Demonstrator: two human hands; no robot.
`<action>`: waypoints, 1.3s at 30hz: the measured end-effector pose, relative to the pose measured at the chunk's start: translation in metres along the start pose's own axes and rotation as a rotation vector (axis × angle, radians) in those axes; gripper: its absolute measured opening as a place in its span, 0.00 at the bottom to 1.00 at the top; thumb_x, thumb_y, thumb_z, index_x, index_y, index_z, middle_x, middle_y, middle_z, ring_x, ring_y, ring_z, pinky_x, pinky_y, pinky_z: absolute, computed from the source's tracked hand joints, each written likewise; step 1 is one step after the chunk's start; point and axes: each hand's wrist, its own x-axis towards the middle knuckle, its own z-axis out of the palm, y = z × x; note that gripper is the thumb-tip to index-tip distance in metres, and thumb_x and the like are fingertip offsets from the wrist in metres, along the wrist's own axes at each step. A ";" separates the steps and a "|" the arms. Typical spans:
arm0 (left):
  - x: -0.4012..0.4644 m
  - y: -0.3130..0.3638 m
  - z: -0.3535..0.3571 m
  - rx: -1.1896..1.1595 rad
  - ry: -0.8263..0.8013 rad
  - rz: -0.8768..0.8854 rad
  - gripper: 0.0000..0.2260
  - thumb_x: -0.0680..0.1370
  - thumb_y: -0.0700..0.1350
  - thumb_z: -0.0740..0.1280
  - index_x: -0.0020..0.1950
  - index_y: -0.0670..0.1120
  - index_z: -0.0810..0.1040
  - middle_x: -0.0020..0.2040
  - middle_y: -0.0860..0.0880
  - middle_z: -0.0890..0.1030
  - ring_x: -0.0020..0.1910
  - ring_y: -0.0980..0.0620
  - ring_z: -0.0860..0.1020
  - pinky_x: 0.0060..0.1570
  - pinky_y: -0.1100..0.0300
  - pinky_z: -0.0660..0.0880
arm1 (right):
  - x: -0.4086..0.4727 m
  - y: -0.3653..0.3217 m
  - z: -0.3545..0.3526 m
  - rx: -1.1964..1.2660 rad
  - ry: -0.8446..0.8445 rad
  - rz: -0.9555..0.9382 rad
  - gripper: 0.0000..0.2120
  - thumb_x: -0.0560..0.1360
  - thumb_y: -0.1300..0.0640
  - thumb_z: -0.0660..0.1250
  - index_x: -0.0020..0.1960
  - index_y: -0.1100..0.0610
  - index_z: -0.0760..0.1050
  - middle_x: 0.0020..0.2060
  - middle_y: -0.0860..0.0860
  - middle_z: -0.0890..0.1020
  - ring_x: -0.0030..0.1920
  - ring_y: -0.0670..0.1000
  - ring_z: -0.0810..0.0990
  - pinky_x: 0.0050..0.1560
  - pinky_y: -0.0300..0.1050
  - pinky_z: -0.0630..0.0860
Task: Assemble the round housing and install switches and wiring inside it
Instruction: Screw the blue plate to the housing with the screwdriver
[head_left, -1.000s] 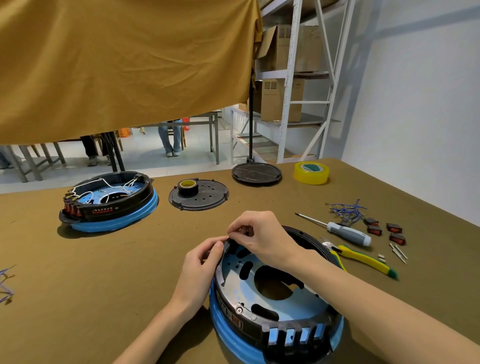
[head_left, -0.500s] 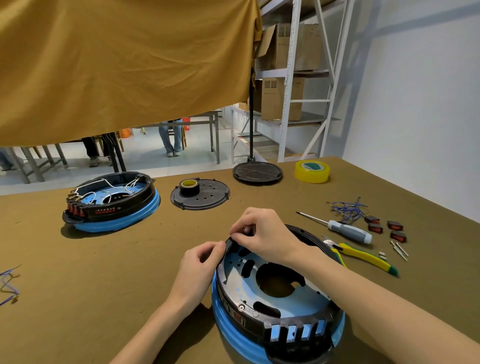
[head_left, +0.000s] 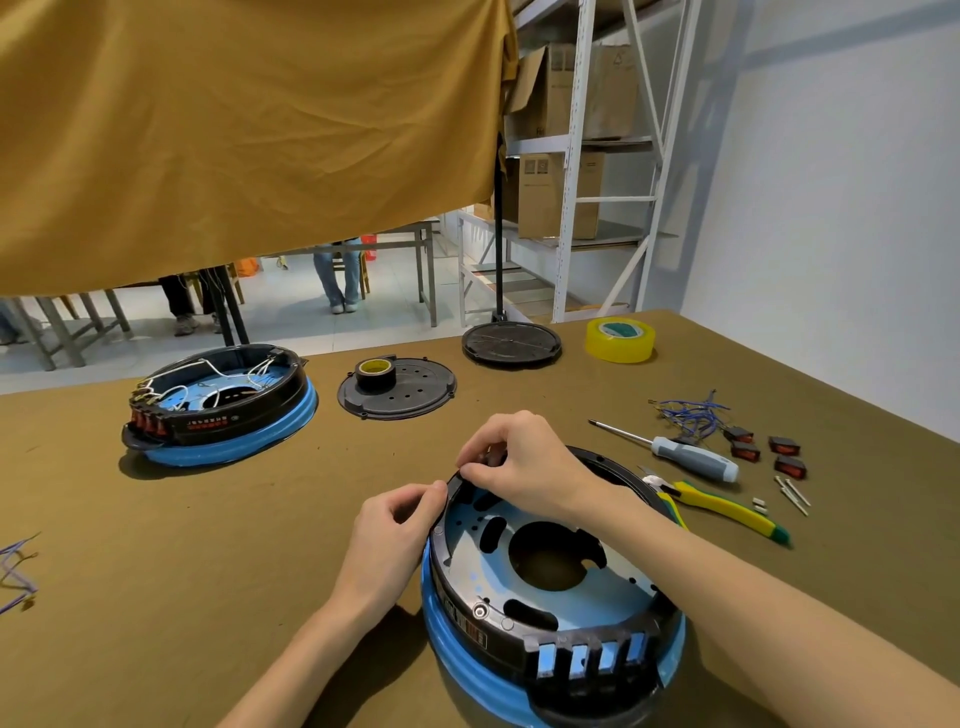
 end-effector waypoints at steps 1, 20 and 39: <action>0.000 0.000 0.000 -0.012 0.002 -0.010 0.14 0.80 0.57 0.65 0.53 0.51 0.87 0.47 0.50 0.88 0.49 0.52 0.85 0.51 0.53 0.80 | 0.001 0.000 0.000 -0.006 -0.004 -0.003 0.05 0.76 0.55 0.73 0.49 0.50 0.87 0.43 0.40 0.83 0.44 0.41 0.80 0.42 0.34 0.78; -0.001 0.003 -0.002 -0.016 -0.001 -0.026 0.13 0.80 0.57 0.66 0.52 0.52 0.87 0.45 0.49 0.87 0.46 0.51 0.86 0.45 0.58 0.79 | 0.004 0.002 -0.004 0.089 -0.010 -0.009 0.06 0.75 0.61 0.74 0.49 0.53 0.88 0.41 0.41 0.86 0.43 0.38 0.83 0.43 0.29 0.76; -0.001 0.016 -0.005 0.280 -0.072 0.043 0.09 0.80 0.49 0.69 0.57 0.62 0.80 0.49 0.67 0.84 0.50 0.66 0.82 0.43 0.68 0.80 | 0.013 0.004 -0.029 -0.229 -0.349 -0.003 0.11 0.76 0.53 0.74 0.58 0.49 0.83 0.51 0.45 0.84 0.51 0.45 0.81 0.56 0.49 0.80</action>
